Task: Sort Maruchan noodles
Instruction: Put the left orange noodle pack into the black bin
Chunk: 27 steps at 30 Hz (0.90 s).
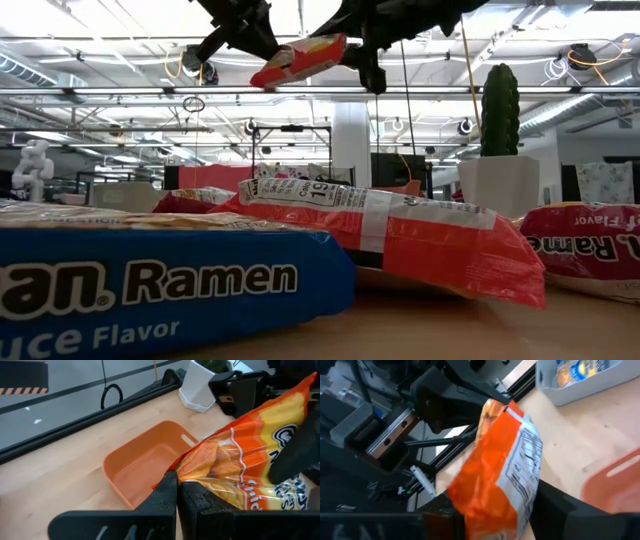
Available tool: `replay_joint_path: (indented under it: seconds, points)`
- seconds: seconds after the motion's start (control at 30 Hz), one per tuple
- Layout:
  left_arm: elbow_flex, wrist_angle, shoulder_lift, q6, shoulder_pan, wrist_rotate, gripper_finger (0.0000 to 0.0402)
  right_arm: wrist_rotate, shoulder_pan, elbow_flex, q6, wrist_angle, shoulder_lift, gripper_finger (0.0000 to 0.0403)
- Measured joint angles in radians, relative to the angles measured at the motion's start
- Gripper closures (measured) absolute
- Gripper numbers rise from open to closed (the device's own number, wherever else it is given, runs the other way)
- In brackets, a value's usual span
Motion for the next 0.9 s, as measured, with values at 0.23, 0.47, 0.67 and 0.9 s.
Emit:
replay_joint_path:
  seconds: [0.23,0.47,0.67,0.9]
  points:
    - [0.0,0.014,0.0,0.024,0.0,0.004,0.0401,-0.039,0.002,0.0,0.065,-0.004,-0.005,0.0283]
    - [0.0,0.033,0.0,0.045,-0.002,0.024,0.0401,-0.044,0.022,0.0,0.149,0.002,-0.008,0.0222]
    - [0.0,0.04,0.0,0.029,-0.013,0.042,0.0401,-0.013,0.097,0.0,0.181,-0.019,-0.008,0.019]
    - [0.0,0.03,0.0,0.024,-0.05,0.045,0.0401,0.065,0.17,0.0,0.2,-0.076,-0.009,0.0217]
